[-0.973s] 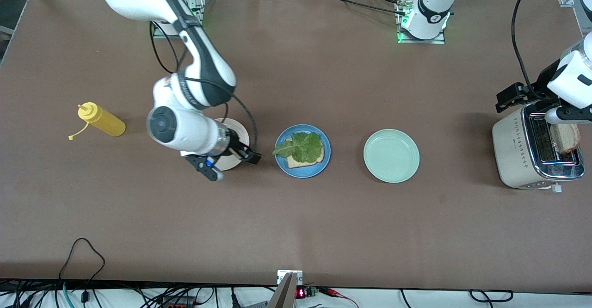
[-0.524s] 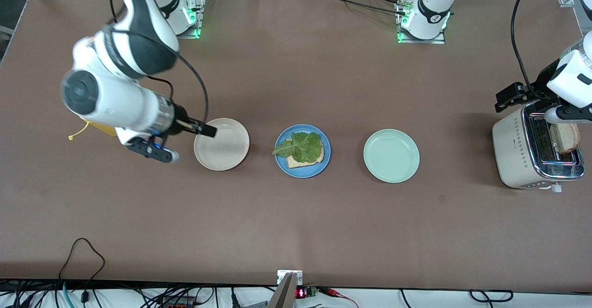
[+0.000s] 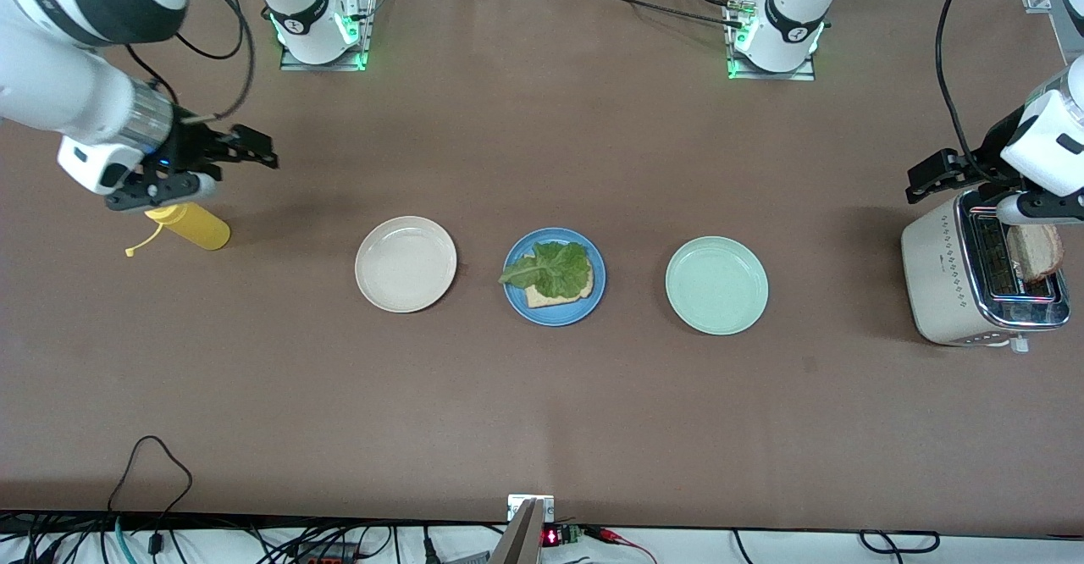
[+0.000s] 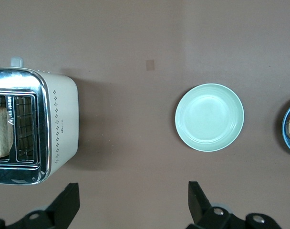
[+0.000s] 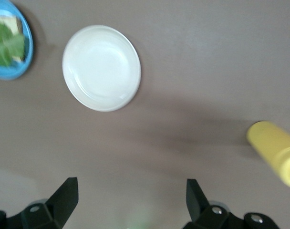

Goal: Make sandwich in blue plate with both arms
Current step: 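Withdraw the right gripper and move it to the yellow mustard bottle, then grasp the yellow mustard bottle with the right gripper and lift it, then carry the mustard over the blue plate while the left gripper reaches the toaster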

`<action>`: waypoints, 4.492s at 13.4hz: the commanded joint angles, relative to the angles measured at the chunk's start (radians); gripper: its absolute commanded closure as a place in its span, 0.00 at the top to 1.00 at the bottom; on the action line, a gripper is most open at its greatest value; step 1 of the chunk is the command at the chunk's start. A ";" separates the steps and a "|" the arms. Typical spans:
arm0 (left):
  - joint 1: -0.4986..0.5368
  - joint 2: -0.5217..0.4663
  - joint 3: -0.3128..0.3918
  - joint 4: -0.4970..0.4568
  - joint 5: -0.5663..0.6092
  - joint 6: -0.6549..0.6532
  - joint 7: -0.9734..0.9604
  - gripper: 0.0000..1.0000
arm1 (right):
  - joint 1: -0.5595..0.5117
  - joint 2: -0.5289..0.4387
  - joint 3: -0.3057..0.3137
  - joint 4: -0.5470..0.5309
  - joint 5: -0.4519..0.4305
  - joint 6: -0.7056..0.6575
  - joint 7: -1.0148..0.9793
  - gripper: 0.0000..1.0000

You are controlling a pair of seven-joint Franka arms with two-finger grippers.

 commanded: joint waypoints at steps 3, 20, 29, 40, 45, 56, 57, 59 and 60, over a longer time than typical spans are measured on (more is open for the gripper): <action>0.001 -0.017 0.003 0.002 -0.012 -0.023 0.018 1.00 | -0.154 -0.026 -0.120 -0.124 -0.004 0.152 -0.640 1.00; -0.007 -0.016 0.003 0.014 -0.012 -0.032 0.030 1.00 | -0.503 0.442 -0.282 -0.074 0.627 0.072 -2.223 1.00; 0.002 -0.011 0.004 0.013 -0.012 -0.026 0.029 1.00 | -0.530 0.738 -0.272 0.061 0.848 -0.046 -2.376 1.00; 0.002 -0.011 0.004 0.013 -0.012 -0.024 0.029 1.00 | -0.544 0.785 -0.194 0.063 0.924 -0.096 -2.407 1.00; 0.002 -0.011 0.004 0.013 -0.012 -0.024 0.029 1.00 | -0.532 0.798 -0.164 0.058 0.926 -0.113 -2.421 1.00; -0.007 -0.003 0.003 0.014 -0.001 -0.024 0.032 1.00 | -0.382 0.657 -0.121 0.068 0.868 -0.030 -2.252 0.00; -0.007 -0.003 0.004 0.014 -0.007 -0.024 0.032 1.00 | -0.342 0.609 -0.120 0.066 0.836 0.011 -2.180 0.00; -0.003 0.001 0.003 0.013 -0.015 -0.024 0.019 1.00 | -0.261 0.519 -0.111 0.065 0.749 0.082 -2.009 0.00; -0.001 0.007 0.004 0.013 -0.031 -0.026 0.018 1.00 | -0.215 0.471 -0.100 0.062 0.693 0.131 -1.914 0.00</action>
